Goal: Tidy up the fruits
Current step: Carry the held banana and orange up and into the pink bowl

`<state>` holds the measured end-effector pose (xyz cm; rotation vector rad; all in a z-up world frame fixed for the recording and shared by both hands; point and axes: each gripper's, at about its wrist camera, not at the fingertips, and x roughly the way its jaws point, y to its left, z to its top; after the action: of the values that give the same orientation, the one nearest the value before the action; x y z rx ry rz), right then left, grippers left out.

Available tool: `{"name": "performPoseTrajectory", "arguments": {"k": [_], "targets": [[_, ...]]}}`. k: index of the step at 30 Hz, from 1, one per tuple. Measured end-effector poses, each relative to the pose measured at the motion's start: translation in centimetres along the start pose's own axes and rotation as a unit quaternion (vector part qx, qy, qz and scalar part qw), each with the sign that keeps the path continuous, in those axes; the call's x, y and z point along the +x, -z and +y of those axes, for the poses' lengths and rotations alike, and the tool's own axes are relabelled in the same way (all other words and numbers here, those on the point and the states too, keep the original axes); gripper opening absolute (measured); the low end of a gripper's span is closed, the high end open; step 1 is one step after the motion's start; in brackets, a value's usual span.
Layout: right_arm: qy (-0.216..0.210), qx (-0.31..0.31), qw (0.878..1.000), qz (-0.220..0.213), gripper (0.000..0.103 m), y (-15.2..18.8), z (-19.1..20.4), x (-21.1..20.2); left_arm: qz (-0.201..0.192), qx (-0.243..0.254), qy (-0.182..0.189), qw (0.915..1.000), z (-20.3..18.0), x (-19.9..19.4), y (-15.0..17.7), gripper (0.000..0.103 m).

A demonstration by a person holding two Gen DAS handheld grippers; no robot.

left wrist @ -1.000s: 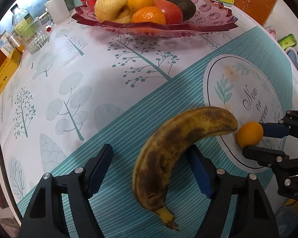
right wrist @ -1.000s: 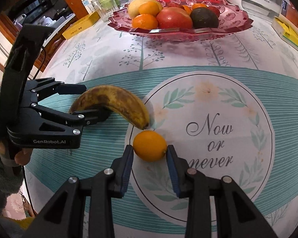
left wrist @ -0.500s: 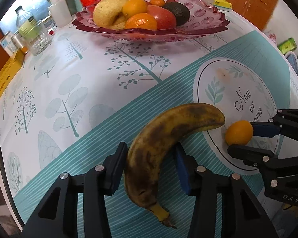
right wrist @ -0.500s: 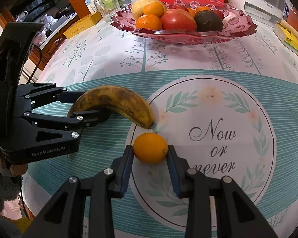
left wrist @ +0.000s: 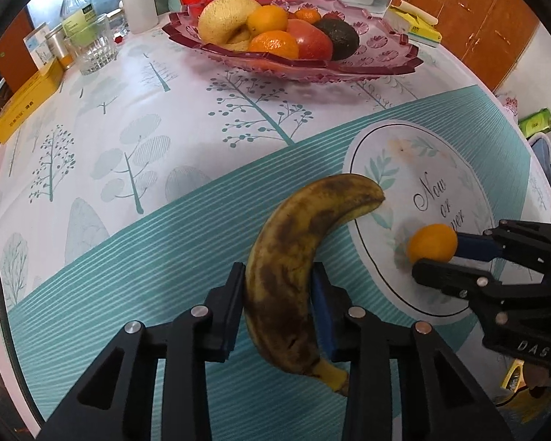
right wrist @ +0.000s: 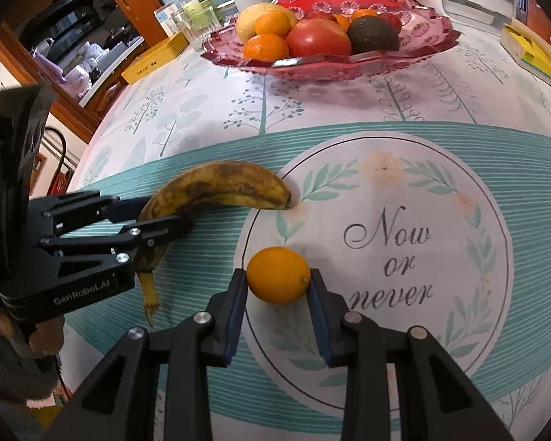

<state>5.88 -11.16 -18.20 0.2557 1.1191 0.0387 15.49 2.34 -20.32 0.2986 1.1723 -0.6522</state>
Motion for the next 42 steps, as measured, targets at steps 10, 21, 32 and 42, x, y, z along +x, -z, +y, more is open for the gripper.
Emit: {"name": "performPoseTrajectory", "arguments": {"k": [10,21,32,42], "targets": [[-0.008,0.004,1.0,-0.027,0.033,0.3,-0.3,-2.3,-0.027,-0.02,-0.018,0.9993,-0.2,-2.0,0.8,0.033],[0.004,-0.005,0.997,-0.075,0.033,-1.8,0.1,-7.7,-0.094,-0.021,-0.011,0.9953,-1.2,-8.7,-1.6,0.033],[0.053,-0.034,0.988,-0.142,0.033,-11.9,0.1,-16.9,-0.206,0.008,-0.03,0.9781,-2.0,-19.5,-11.3,0.033],[0.078,-0.021,0.981,-0.177,0.033,-21.4,-1.2,-19.5,-0.236,-0.006,-0.067,0.9694,-1.2,-21.8,-19.6,0.033]]}}
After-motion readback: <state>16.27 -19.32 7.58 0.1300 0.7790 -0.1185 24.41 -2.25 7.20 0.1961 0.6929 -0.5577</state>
